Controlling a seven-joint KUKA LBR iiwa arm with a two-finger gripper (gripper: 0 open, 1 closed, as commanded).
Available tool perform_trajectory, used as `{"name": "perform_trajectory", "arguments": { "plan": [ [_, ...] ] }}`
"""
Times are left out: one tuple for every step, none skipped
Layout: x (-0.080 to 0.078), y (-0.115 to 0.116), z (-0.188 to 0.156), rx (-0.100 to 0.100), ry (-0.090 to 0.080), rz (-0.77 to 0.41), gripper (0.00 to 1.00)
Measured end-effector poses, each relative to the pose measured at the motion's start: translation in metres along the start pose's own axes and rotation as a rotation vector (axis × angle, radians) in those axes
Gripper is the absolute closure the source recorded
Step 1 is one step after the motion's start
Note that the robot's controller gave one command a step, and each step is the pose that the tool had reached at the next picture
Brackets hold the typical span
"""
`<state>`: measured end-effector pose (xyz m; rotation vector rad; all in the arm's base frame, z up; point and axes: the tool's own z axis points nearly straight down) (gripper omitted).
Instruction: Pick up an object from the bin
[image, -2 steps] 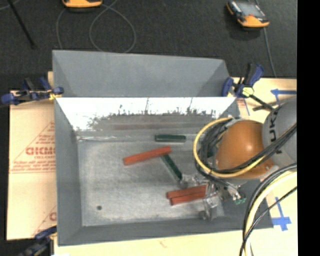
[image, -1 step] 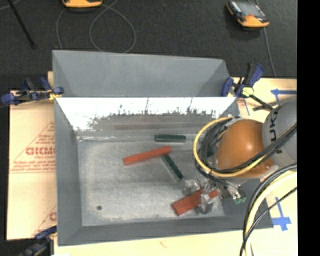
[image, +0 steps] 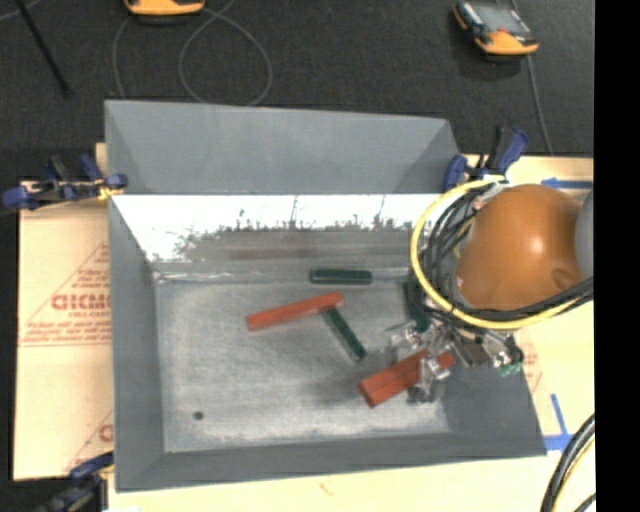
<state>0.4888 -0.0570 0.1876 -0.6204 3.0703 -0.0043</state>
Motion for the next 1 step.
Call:
{"name": "perform_trajectory", "arguments": {
  "plan": [
    [-0.0171,0.01,-0.0688,0.001,-0.002,0.002,1.0]
  ]
}}
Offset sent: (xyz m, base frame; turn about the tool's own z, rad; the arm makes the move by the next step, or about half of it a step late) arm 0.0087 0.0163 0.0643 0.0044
